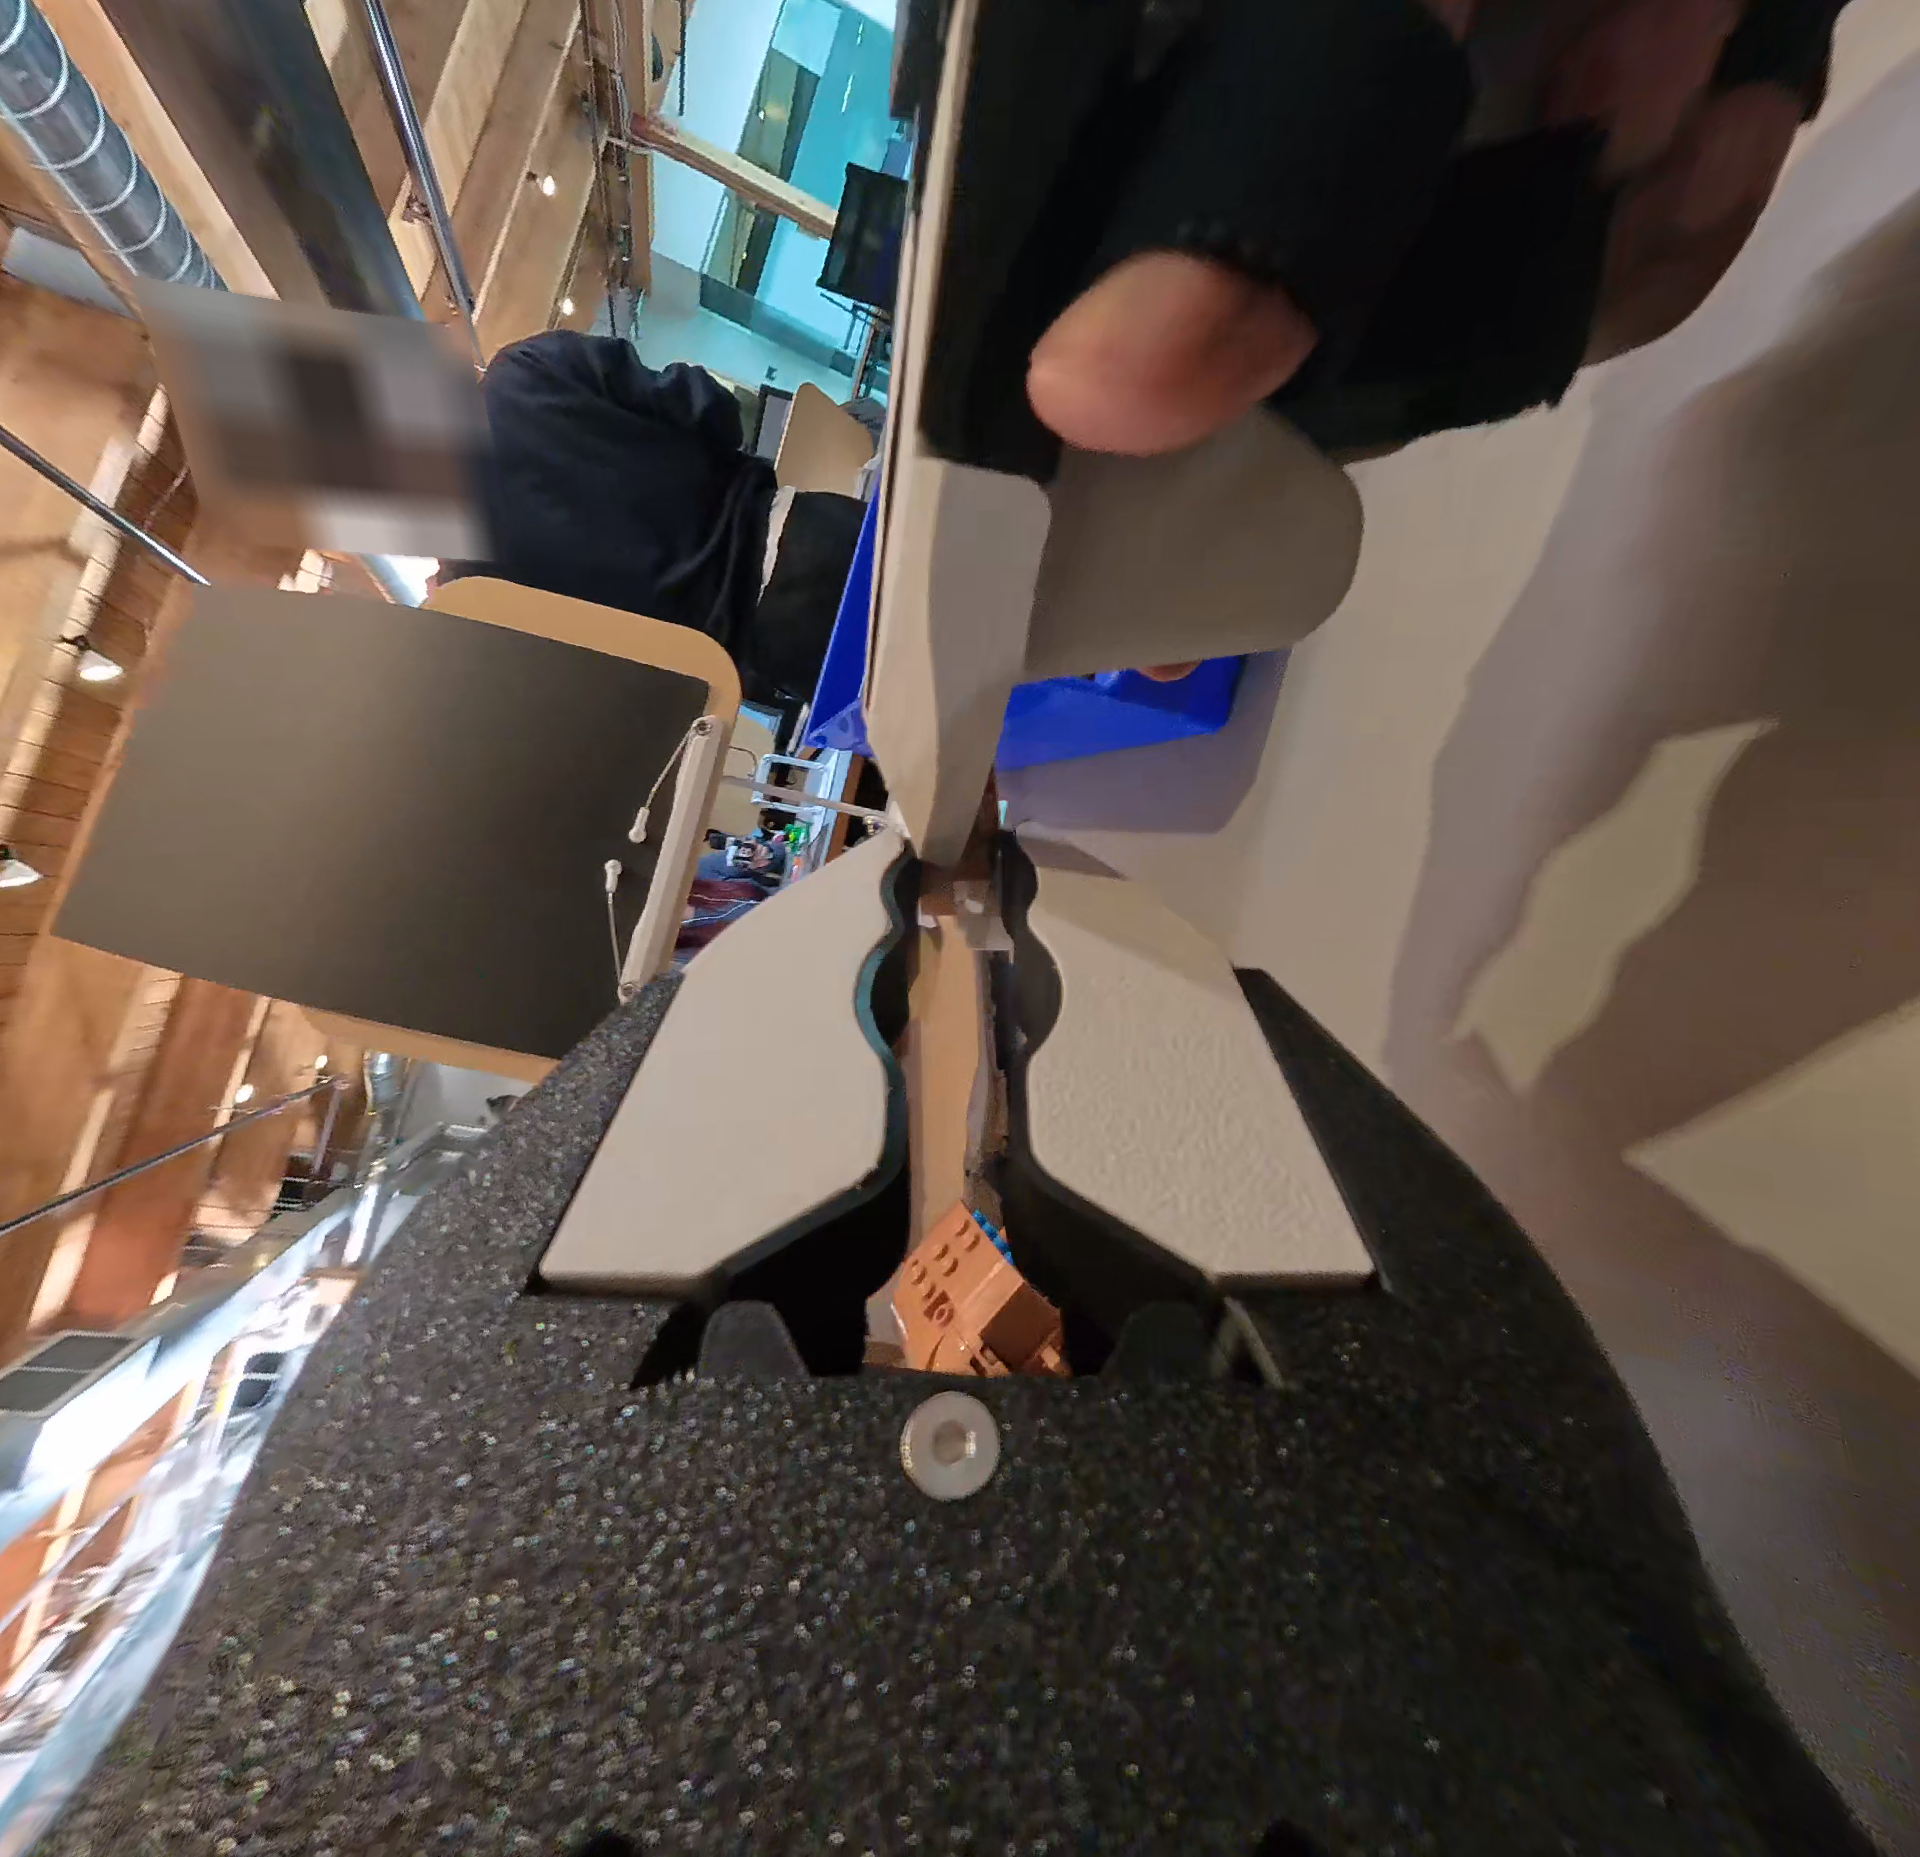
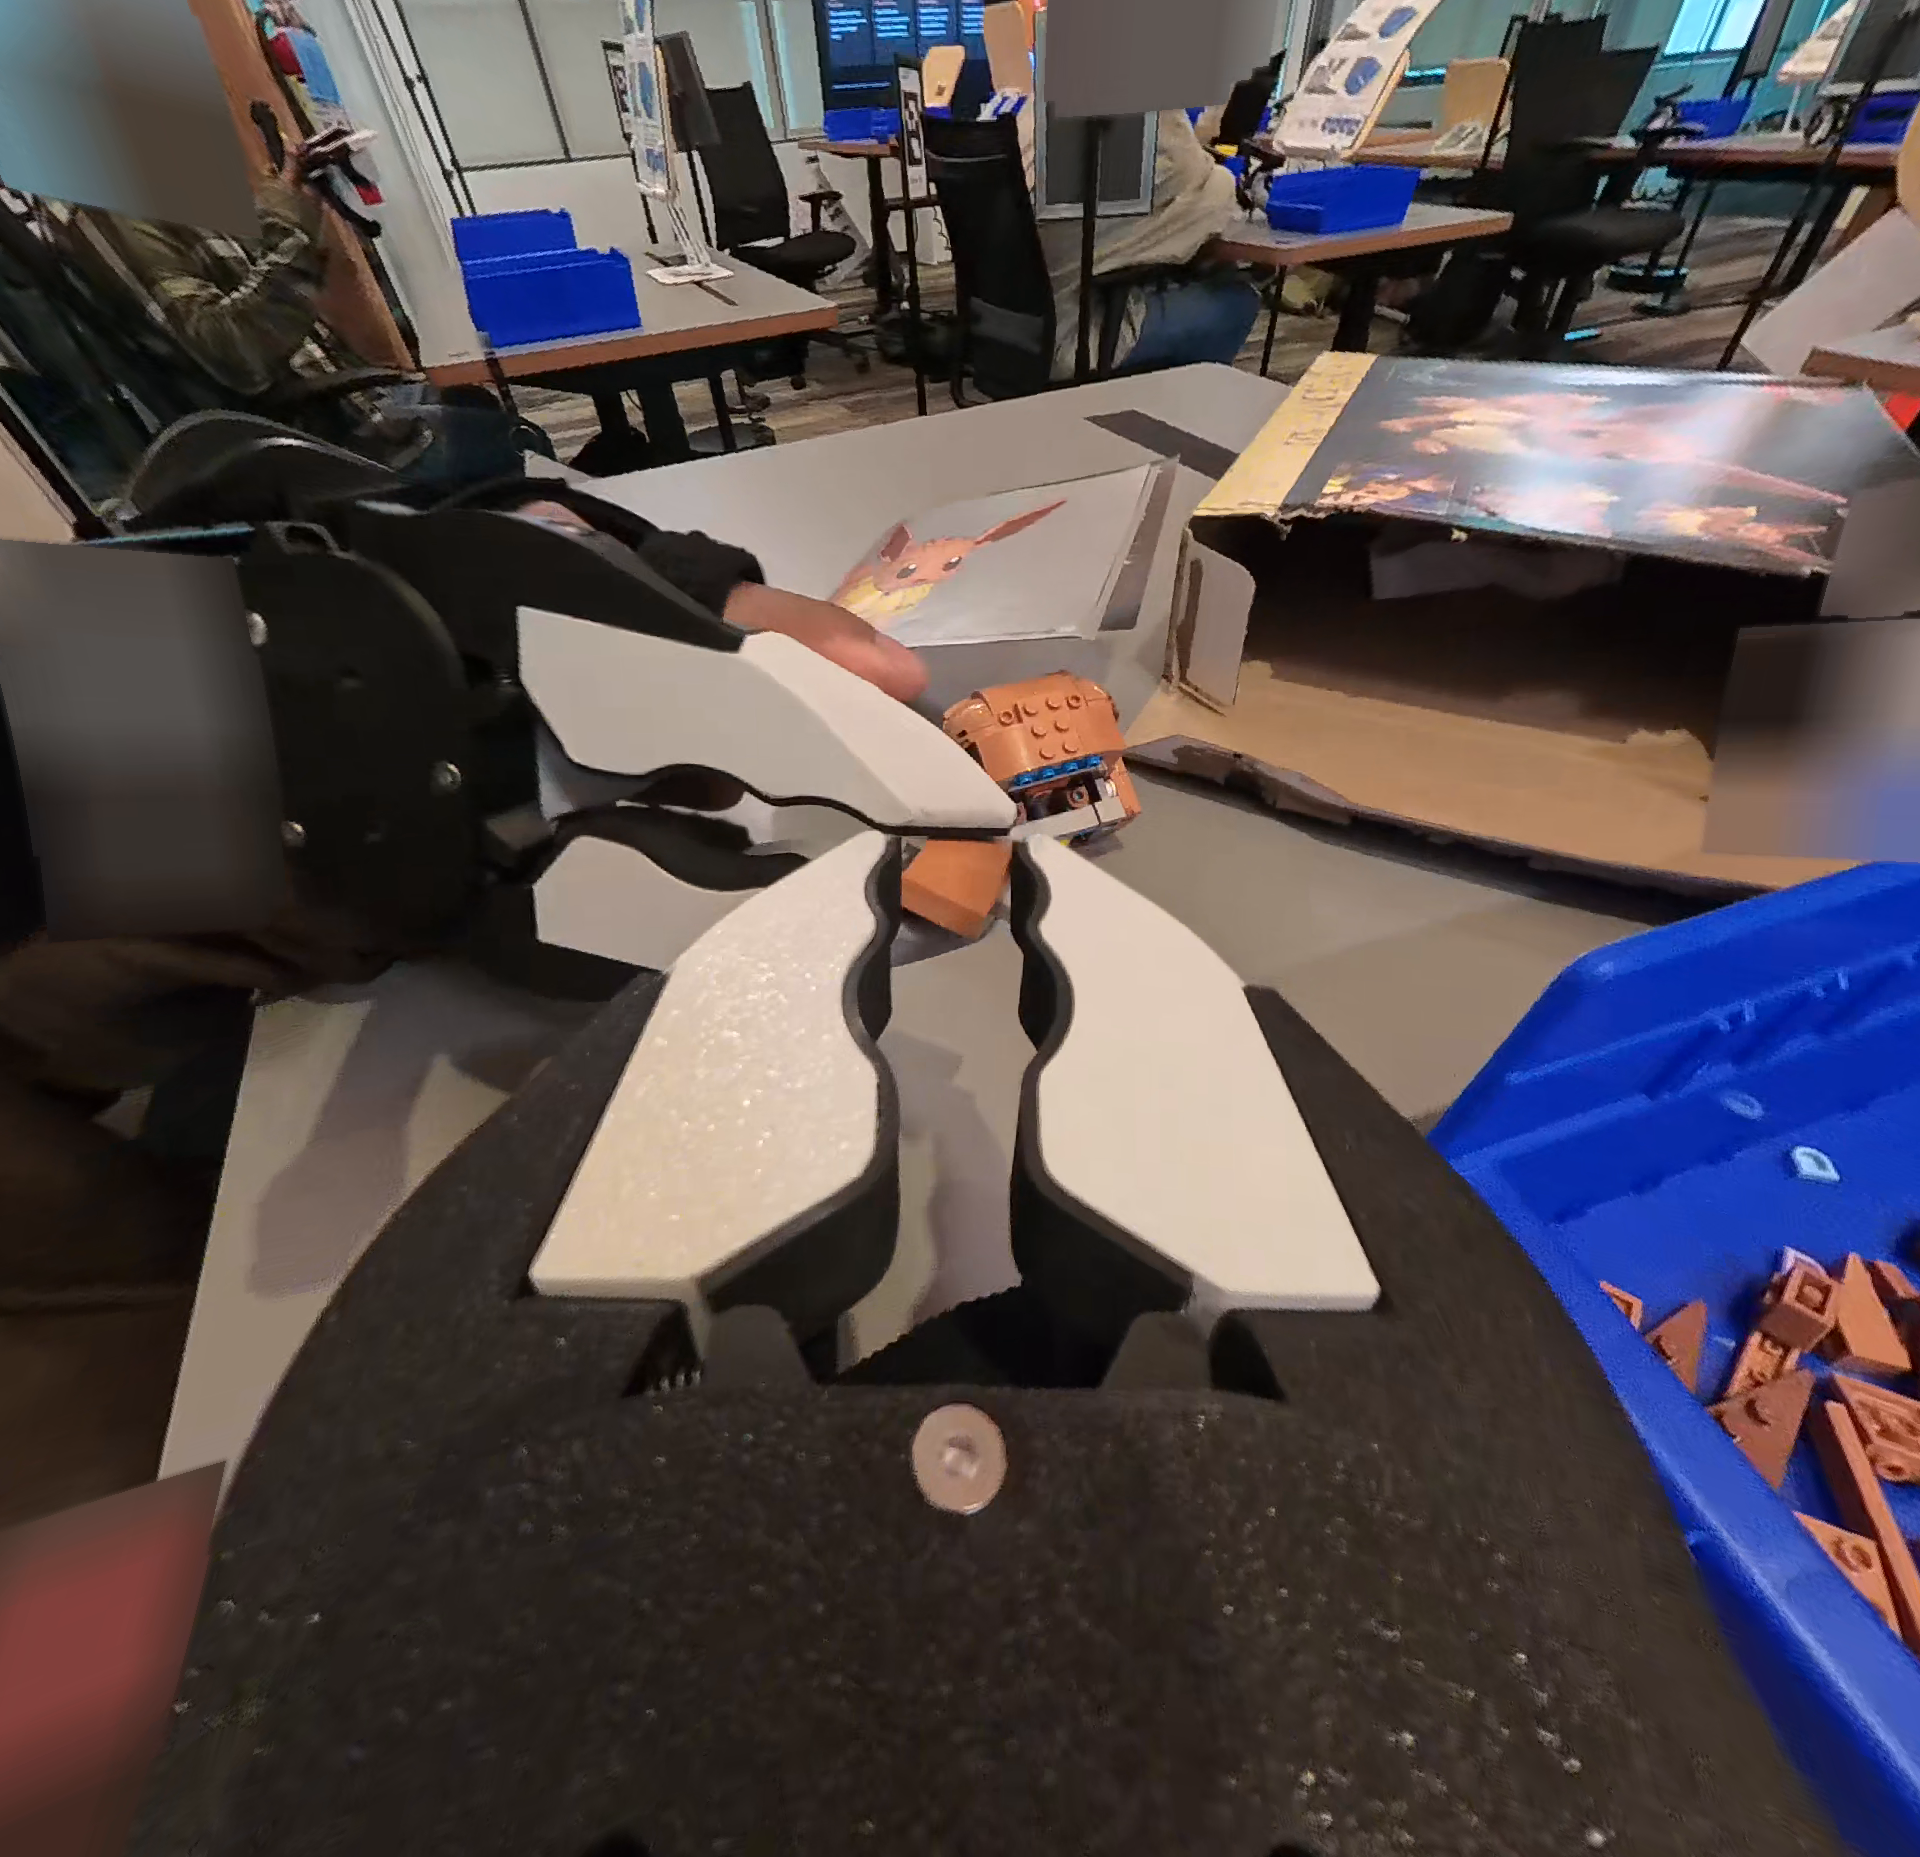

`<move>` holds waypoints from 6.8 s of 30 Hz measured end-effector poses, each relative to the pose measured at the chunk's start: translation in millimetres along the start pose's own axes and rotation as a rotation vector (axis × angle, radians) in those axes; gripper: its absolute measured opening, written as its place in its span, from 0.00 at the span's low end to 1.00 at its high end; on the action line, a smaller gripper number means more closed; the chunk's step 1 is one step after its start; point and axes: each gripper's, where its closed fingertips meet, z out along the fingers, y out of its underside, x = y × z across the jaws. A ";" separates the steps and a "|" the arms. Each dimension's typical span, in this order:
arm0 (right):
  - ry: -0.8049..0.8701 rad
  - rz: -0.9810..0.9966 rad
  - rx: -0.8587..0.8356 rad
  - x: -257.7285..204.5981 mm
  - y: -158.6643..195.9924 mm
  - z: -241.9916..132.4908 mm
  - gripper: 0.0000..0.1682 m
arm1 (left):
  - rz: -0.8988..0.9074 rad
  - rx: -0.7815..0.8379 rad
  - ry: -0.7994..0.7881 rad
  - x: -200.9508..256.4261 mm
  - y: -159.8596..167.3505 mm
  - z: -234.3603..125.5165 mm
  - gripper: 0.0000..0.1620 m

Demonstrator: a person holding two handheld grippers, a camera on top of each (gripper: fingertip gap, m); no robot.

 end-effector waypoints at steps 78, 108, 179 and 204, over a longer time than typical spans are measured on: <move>-0.154 -0.566 -0.062 -33.2 26.3 -25.6 0.17 | -0.449 0.299 0.488 21.6 -31.3 -41.0 0.11; 0.126 -0.520 -0.237 12.1 44.8 -11.4 0.10 | -0.572 0.101 0.310 4.5 1.4 -17.4 0.11; 0.628 -0.784 0.172 -9.2 -40.5 -17.1 0.12 | -2.005 0.776 0.344 -54.3 -19.0 -34.0 0.10; 0.468 -0.803 0.187 -16.3 -38.8 -25.1 0.09 | -1.855 0.714 0.502 -40.0 -40.0 -35.2 0.12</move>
